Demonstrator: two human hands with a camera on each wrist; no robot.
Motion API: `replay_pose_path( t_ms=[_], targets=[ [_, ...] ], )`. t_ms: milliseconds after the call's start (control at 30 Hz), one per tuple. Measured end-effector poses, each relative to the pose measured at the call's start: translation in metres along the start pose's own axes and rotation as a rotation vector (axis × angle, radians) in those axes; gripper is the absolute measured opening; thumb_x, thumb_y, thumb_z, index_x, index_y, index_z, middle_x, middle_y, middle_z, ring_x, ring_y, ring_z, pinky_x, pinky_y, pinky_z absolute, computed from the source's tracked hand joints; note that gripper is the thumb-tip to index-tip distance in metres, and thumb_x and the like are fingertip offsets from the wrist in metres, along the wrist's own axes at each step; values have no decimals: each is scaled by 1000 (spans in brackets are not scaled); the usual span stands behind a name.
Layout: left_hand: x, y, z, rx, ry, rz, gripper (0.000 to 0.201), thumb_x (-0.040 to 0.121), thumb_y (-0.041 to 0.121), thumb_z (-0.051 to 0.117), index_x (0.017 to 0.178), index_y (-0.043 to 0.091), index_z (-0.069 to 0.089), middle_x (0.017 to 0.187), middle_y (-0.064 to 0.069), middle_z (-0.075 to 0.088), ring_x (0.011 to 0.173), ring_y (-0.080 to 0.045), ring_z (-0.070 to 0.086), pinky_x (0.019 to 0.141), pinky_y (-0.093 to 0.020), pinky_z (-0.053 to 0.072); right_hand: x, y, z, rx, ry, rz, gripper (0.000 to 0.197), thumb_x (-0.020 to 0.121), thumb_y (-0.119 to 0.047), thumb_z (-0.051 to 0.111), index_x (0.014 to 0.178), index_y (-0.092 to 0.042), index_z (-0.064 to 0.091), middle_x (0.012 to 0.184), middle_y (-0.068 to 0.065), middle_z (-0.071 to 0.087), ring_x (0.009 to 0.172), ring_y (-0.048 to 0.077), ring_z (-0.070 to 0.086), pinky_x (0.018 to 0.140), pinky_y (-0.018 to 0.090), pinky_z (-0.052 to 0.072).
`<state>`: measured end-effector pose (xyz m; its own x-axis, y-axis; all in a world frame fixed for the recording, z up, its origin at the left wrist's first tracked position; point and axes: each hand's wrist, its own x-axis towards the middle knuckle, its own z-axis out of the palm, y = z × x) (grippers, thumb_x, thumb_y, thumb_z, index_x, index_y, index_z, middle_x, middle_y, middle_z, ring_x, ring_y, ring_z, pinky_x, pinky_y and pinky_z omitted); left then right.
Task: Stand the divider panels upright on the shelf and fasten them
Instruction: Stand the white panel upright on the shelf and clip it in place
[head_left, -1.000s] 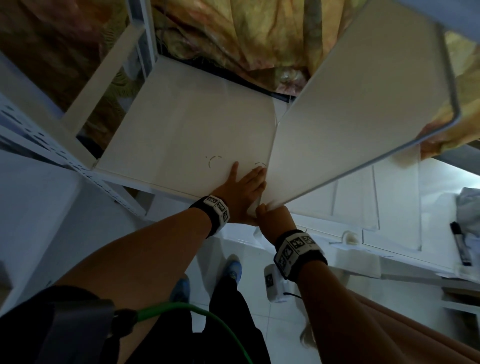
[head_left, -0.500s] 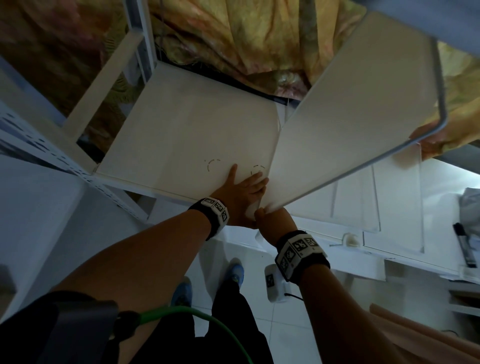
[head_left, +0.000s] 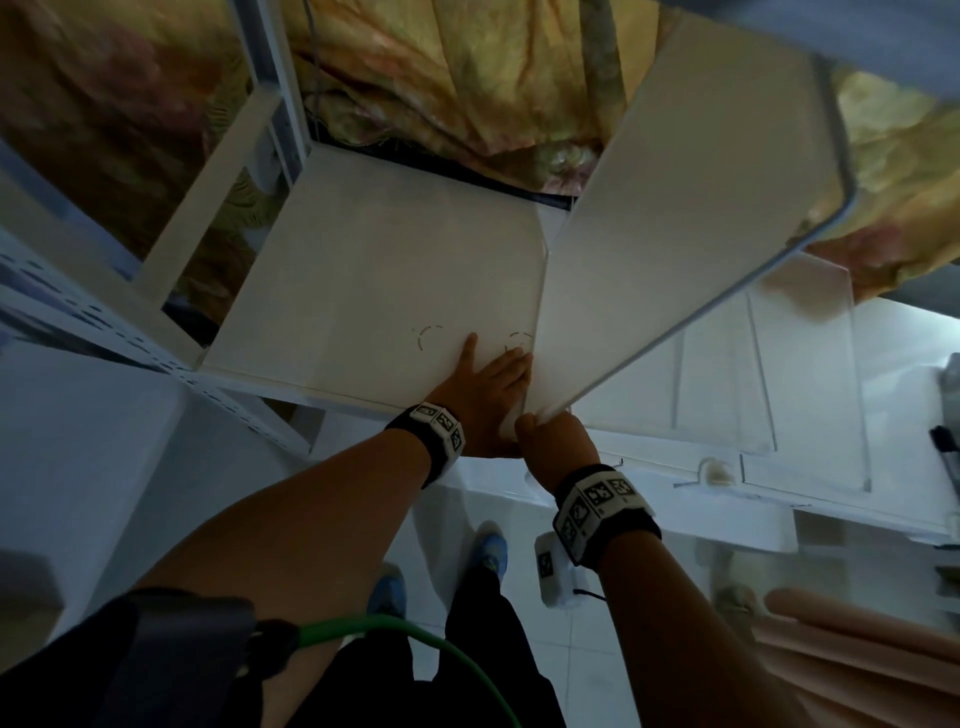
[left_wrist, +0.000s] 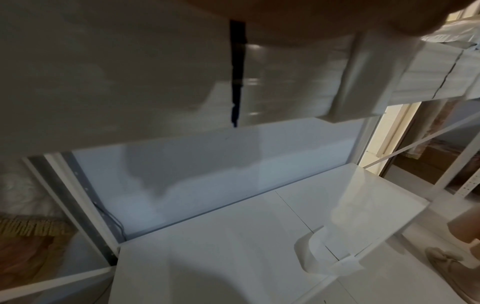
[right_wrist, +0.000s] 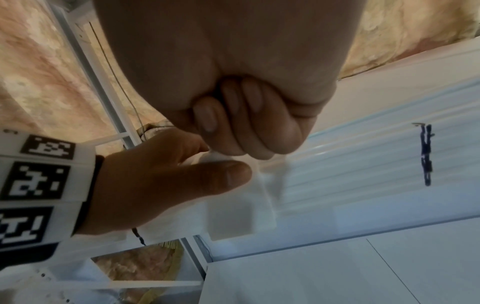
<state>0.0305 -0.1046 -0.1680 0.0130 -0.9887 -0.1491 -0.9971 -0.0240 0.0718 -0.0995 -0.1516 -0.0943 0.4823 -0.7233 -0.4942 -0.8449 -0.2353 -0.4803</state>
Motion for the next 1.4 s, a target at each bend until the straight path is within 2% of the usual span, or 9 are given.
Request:
replay_pose_path(
  t_ms=[167,267,433,633,900,1033,1167,1266,1400],
  targets=[
    [1,-1,1,3,-26,-14,114,75,86,19,156,7,19,167,-10,11,155,-23,7,111,-75,1,-5,-1,1,-18,0,-1,30,97,-24,39,74,-8,47,76,8,50,85,34,59,70,37,49],
    [0,0,0,-6,-30,-30,114,73,85,15,157,8,17,168,-8,10,155,-21,7,113,-74,0,-8,1,1,1,36,-7,32,97,-23,41,68,-9,45,73,7,49,81,32,56,71,36,49],
    [-6,2,-12,-35,-39,-46,108,80,80,37,157,8,15,168,-7,7,155,-19,6,116,-69,-1,-12,6,12,38,128,24,35,90,-29,47,60,-12,48,63,5,53,62,27,54,57,30,40],
    [-7,5,-13,-64,28,-74,99,76,68,8,156,11,23,166,-5,18,154,-17,13,118,-65,2,-17,5,26,-16,240,30,36,97,-34,36,75,-15,57,75,4,56,71,26,56,65,30,40],
    [-14,9,-9,-61,-6,-120,97,78,66,1,158,12,9,168,-4,10,155,-19,7,118,-66,3,-14,5,28,9,238,45,34,96,-36,37,78,-14,56,80,5,61,74,26,61,67,32,47],
    [-15,10,-8,-36,-14,-116,96,79,65,4,158,11,7,168,-5,9,155,-19,7,119,-65,3,-10,7,29,-16,247,37,33,95,-35,38,77,-15,55,79,4,63,71,24,61,64,30,45],
    [-13,8,-6,1,-15,-113,91,85,63,17,158,10,6,168,-6,8,155,-20,6,119,-65,4,-7,8,30,-215,293,-42,29,95,-29,40,71,-16,53,65,0,53,65,23,58,60,29,43],
    [-13,10,-6,25,-30,-118,96,79,64,9,158,11,6,168,-5,7,155,-20,5,119,-64,4,-6,16,32,-333,363,-145,34,92,-29,41,62,-16,52,54,-1,46,59,27,57,55,28,38],
    [-14,14,-10,36,-27,-122,96,77,60,-1,157,8,9,168,-8,8,155,-22,5,119,-63,4,1,21,37,-347,453,-221,38,88,-32,43,56,-14,52,52,2,45,54,27,47,53,28,31]
  ],
)
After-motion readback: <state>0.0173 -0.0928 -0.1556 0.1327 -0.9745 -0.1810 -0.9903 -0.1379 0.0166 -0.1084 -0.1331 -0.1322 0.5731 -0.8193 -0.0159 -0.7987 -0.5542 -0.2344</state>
